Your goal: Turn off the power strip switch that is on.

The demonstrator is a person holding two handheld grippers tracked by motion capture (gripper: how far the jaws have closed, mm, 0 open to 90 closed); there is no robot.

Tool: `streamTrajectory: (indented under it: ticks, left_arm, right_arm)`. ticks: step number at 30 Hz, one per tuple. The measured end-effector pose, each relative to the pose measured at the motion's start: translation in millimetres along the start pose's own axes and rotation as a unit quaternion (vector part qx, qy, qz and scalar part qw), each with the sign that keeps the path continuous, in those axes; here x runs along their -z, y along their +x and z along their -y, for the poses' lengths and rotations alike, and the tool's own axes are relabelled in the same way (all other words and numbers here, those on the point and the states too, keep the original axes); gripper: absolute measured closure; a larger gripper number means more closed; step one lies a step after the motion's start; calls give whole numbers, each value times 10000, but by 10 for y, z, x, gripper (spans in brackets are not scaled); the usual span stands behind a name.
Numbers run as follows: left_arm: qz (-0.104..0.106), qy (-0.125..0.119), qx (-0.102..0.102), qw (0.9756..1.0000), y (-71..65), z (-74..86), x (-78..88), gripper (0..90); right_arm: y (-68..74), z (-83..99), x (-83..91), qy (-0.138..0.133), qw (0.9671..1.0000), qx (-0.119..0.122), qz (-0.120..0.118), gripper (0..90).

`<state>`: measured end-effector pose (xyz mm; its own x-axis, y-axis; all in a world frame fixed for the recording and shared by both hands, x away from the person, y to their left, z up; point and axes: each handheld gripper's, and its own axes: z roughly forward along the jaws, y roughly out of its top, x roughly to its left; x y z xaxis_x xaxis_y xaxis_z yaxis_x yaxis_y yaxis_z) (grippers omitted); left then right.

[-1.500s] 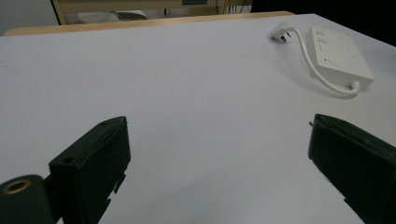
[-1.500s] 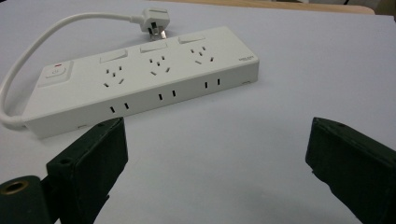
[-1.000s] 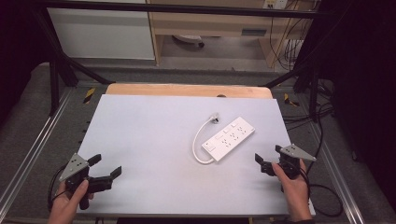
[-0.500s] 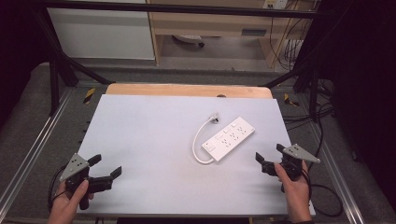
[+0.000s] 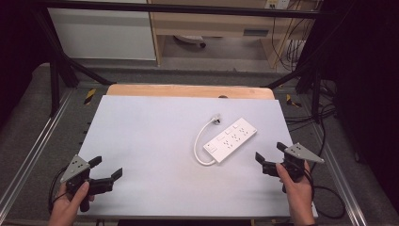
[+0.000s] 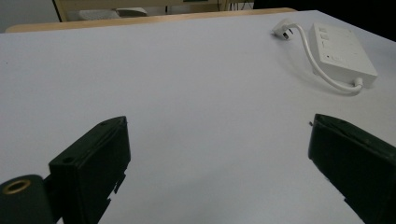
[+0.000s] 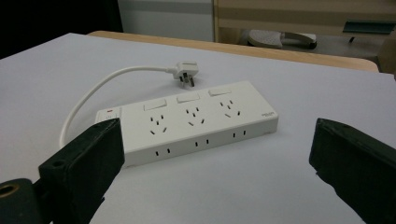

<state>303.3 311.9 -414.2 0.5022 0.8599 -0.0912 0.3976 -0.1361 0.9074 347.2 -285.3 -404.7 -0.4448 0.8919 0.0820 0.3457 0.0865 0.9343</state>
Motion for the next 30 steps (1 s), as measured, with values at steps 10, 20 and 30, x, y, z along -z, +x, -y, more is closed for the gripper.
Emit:
streamTrajectory:
  ticks: [10,20,30]
  left_arm:
    - [4,8,10,10000,-1,3,2,56]
    - [16,9,9,10000,-1,5,1,56]
    - [11,18,3,10000,-5,5,-1,56]
  right_arm:
    - [52,-184,-84,83,9998,140,-130,29]
    - [74,-327,-125,64,9995,203,-225,24]
    - [73,-395,-117,26,9994,183,-280,19]
